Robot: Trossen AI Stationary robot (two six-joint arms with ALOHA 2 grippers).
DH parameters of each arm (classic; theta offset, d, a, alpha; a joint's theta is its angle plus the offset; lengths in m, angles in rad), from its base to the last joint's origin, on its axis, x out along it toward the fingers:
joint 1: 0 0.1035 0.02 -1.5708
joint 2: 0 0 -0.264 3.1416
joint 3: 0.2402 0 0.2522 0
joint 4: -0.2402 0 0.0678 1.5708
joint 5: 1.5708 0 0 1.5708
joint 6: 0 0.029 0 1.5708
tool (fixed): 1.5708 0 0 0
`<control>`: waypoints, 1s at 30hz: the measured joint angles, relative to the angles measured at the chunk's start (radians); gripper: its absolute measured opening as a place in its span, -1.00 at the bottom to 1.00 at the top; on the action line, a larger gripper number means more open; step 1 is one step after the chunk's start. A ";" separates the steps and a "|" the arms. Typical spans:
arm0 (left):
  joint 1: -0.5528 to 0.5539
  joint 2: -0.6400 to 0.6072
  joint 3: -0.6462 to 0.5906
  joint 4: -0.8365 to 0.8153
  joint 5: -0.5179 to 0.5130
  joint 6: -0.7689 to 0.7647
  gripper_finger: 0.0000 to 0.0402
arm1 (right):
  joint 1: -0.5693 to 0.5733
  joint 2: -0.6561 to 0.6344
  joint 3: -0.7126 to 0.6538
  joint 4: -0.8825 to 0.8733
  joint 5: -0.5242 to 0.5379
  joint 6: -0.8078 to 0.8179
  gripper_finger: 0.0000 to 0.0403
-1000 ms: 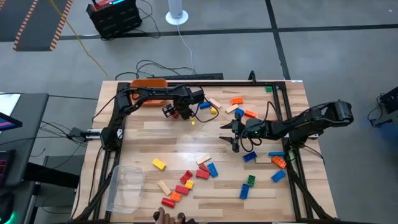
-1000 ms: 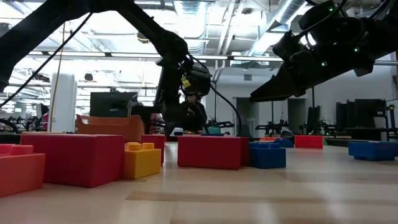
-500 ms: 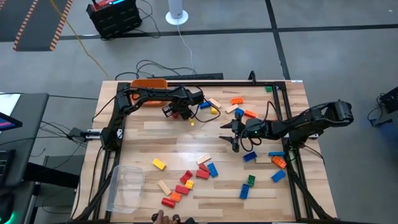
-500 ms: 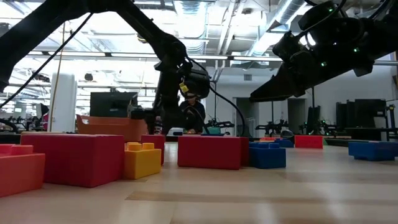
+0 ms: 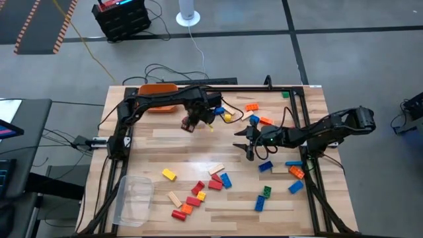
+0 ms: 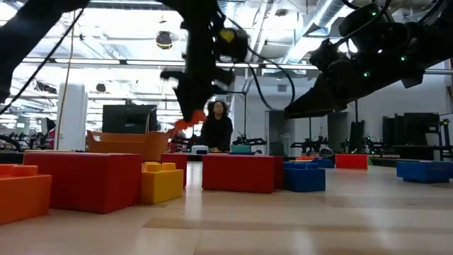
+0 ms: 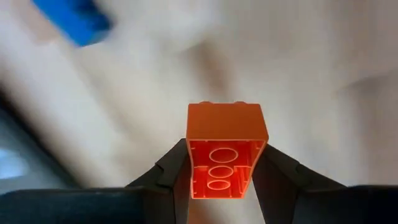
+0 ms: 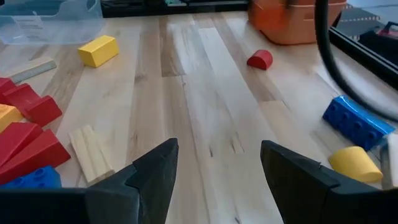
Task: Sort blocks by size
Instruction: Put the large orange game piece into the transparent bin
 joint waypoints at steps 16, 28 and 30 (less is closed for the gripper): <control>-0.335 -0.331 -0.278 -0.135 0.346 -0.900 -0.37 | 0.028 0.000 0.000 -0.022 0.008 -0.021 0.29; -0.707 -0.428 -0.456 0.001 0.443 -1.405 -0.34 | 0.021 0.000 0.000 -0.026 0.033 -0.009 0.29; -0.744 -0.427 -0.492 0.014 0.464 -1.455 -0.33 | 0.021 0.000 0.000 -0.026 0.034 0.000 0.29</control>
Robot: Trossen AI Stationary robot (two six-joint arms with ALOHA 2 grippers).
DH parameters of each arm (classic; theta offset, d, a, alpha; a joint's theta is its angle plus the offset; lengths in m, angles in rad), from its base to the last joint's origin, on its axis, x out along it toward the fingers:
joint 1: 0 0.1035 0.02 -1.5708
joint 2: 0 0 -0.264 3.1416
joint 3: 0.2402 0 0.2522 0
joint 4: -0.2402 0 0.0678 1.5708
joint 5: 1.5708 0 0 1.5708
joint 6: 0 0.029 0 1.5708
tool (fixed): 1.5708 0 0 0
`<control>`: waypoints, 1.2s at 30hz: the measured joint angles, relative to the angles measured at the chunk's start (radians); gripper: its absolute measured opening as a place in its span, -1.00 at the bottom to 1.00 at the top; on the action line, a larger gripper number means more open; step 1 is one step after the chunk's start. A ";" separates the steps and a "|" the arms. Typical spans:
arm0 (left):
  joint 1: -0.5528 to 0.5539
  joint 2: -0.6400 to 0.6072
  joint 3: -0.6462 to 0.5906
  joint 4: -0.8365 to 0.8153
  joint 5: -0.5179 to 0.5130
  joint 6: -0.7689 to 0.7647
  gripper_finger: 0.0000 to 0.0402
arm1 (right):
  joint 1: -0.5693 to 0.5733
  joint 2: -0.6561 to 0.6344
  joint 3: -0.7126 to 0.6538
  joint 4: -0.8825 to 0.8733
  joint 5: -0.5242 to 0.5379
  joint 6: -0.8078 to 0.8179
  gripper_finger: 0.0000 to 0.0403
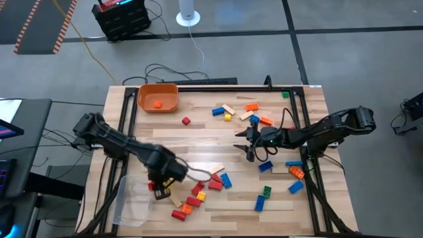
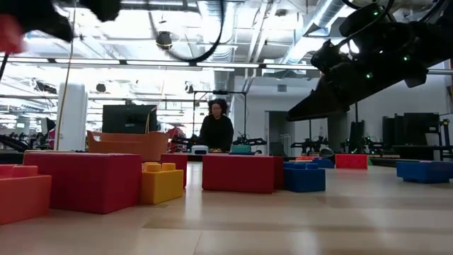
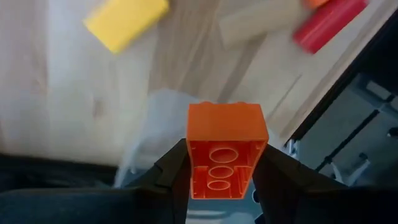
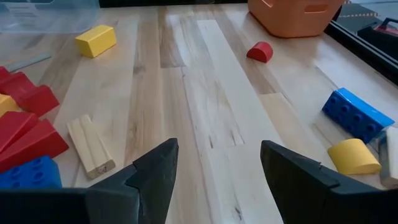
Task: Sort blocks by size
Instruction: Put the large orange game piece into the transparent bin, then put the large yellow block into the transparent bin
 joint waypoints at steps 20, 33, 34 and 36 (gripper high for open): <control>-0.124 0.000 -0.215 0.060 0.071 -0.229 -0.09 | 0.000 0.000 0.000 0.000 0.000 0.008 0.29; -0.091 -0.001 -0.215 0.013 0.052 0.013 0.02 | 0.000 0.000 0.000 -0.001 0.000 0.008 0.29; -0.091 0.000 -0.215 0.015 0.036 0.032 0.02 | 0.000 0.000 0.000 -0.001 0.000 0.008 0.29; -0.092 0.000 -0.215 0.016 -0.008 0.077 0.02 | 0.000 0.000 0.000 -0.001 0.000 0.009 0.29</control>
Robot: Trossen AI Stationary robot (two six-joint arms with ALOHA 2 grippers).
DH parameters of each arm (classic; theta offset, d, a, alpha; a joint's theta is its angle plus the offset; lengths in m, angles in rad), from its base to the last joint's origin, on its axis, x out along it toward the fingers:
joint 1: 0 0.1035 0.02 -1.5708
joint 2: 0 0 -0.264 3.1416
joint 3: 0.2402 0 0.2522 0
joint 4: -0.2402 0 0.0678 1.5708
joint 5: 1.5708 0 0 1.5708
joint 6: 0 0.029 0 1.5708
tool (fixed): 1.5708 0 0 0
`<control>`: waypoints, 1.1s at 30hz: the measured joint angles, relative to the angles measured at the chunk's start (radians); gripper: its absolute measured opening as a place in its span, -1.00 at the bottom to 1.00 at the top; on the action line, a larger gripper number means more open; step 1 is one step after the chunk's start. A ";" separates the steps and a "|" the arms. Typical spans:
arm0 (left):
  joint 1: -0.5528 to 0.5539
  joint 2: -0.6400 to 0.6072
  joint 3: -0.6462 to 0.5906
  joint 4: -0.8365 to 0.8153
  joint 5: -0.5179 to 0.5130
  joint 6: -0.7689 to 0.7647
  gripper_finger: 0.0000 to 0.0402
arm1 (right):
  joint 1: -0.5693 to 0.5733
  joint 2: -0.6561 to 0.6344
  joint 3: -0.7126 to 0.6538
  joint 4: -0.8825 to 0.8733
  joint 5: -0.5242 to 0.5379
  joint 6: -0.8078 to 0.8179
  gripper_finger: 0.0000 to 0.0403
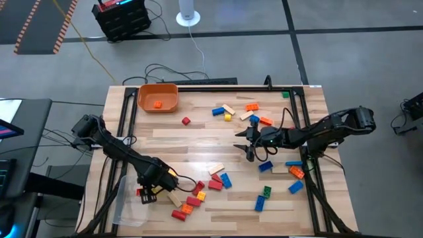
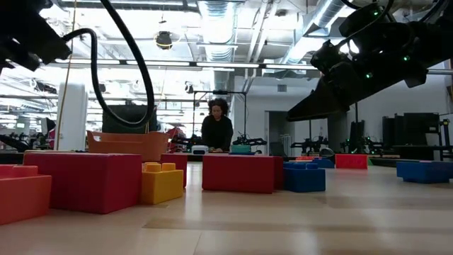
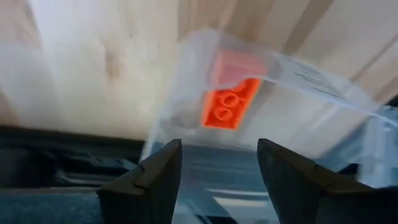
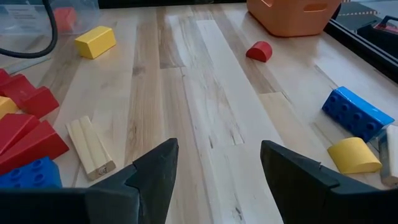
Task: Sort blocks by size
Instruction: Put the large yellow block into the transparent bin
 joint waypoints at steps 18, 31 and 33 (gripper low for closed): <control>0.004 0.000 0.007 -0.128 -0.096 0.139 0.02 | -0.006 0.000 0.000 -0.006 0.000 0.001 0.29; 0.005 0.000 -0.019 -0.113 -0.344 0.256 0.02 | -0.006 0.000 0.000 -0.007 0.000 0.006 0.29; 0.005 0.000 -0.045 -0.113 -0.328 0.260 0.02 | -0.006 0.000 0.000 -0.007 0.000 0.007 0.29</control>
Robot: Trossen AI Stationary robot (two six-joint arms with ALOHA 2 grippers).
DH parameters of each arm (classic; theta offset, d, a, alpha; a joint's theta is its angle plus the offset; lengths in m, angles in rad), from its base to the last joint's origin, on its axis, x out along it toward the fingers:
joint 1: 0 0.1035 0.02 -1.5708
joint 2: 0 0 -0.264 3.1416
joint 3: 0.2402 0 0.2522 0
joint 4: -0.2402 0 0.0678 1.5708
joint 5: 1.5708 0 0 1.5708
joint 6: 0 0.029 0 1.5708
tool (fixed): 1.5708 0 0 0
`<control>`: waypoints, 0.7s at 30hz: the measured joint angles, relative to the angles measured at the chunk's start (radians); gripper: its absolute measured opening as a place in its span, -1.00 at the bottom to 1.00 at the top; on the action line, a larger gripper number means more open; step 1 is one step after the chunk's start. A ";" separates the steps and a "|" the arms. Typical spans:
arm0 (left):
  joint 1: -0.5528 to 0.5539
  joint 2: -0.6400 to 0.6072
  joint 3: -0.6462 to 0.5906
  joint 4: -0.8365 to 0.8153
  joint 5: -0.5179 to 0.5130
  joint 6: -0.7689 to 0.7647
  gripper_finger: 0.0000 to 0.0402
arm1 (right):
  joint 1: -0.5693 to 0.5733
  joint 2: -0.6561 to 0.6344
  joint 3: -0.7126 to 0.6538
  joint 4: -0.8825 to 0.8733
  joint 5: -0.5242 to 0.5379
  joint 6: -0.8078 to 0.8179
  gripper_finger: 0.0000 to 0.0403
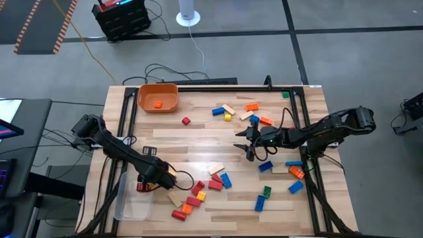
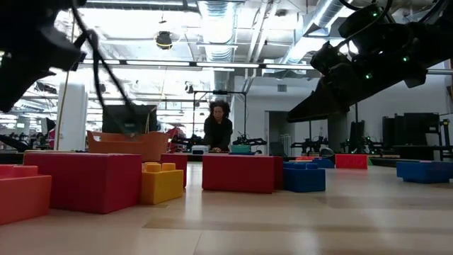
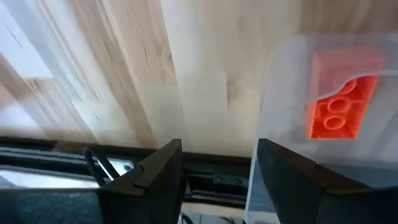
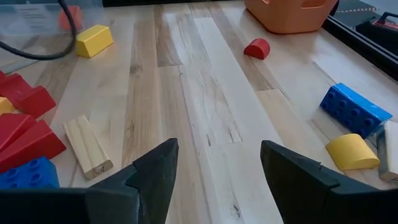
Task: Sort blocks by size
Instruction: Put the large yellow block into the transparent bin
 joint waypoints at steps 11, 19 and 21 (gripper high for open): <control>0.006 0.000 -0.056 -0.041 0.084 -0.004 0.02 | 0.000 0.000 0.000 0.000 0.000 0.002 0.29; 0.057 0.000 0.117 0.009 0.060 0.042 0.02 | 0.000 0.000 0.000 0.001 0.000 0.003 0.29; 0.076 0.000 0.149 0.097 0.030 0.070 0.02 | 0.000 0.000 0.000 0.002 0.000 0.002 0.29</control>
